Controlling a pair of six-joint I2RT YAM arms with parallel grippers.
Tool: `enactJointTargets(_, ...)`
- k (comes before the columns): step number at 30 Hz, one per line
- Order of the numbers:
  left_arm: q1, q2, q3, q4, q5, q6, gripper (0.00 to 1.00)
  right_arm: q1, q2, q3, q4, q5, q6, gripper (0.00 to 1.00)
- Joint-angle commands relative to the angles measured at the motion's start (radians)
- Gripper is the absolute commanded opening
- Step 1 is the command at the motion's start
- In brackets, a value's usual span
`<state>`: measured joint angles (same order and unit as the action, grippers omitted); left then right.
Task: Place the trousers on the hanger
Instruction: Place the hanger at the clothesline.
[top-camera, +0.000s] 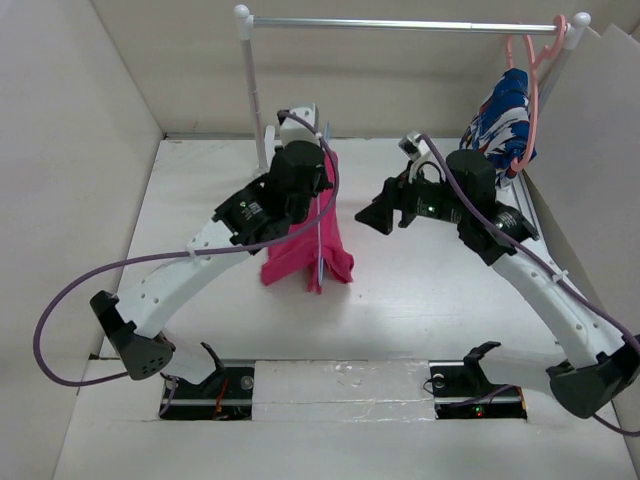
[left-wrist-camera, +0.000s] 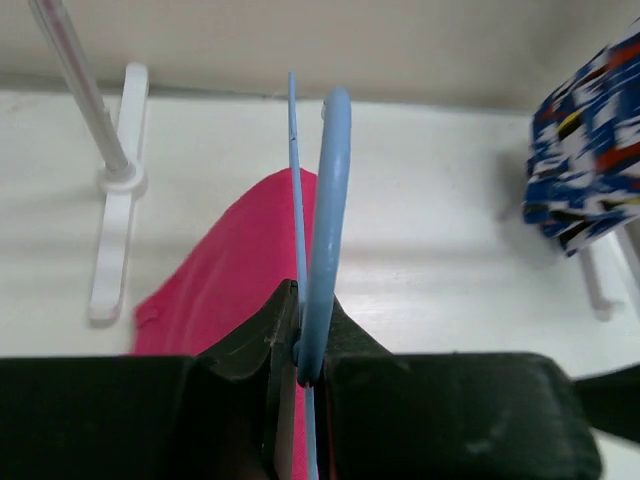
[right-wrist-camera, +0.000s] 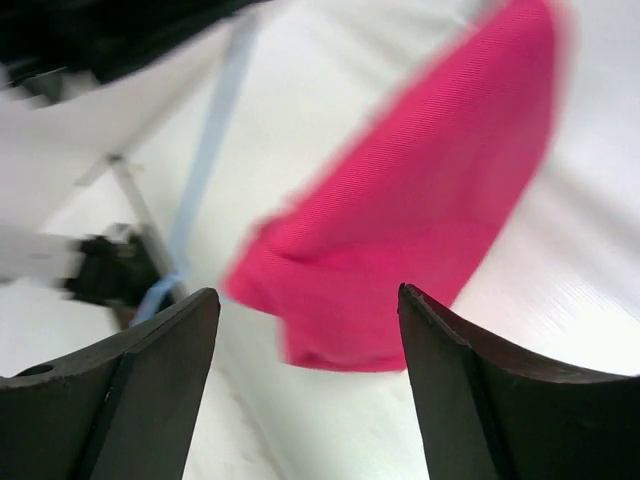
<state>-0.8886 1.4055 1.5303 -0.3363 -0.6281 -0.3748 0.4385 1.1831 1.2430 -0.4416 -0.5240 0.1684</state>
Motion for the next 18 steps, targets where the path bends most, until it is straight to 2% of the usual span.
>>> enactJointTargets(1, -0.001, -0.008, 0.212, 0.008, 0.034, 0.062, 0.00, 0.132, -0.002, 0.082, 0.097, 0.053, 0.190, 0.78)
enactJointTargets(3, -0.001, 0.016, 0.267, -0.010, 0.080, 0.060, 0.00, 0.187, 0.053, 0.084, 0.223, 0.042, 0.259, 0.79)
enactJointTargets(6, -0.001, 0.020, 0.263, -0.004, 0.119, 0.040, 0.00, 0.197, 0.119, 0.096, 0.329, 0.010, 0.293, 0.79)
enactJointTargets(11, -0.001, 0.027, 0.251, -0.015, 0.149, 0.027, 0.00, 0.247, 0.211, 0.111, 0.432, -0.060, 0.339, 0.79)
enactJointTargets(14, -0.001, 0.024, 0.231, -0.013, 0.146, 0.024, 0.00, 0.275, 0.233, 0.060, 0.501, -0.062, 0.373, 0.78)
enactJointTargets(17, -0.001, 0.016, 0.206, -0.006, 0.143, 0.014, 0.00, 0.301, 0.228, -0.002, 0.563, -0.038, 0.419, 0.72)
enactJointTargets(18, -0.001, 0.018, 0.200, -0.003, 0.142, 0.011, 0.00, 0.310, 0.224, -0.042, 0.592, -0.009, 0.431, 0.56)
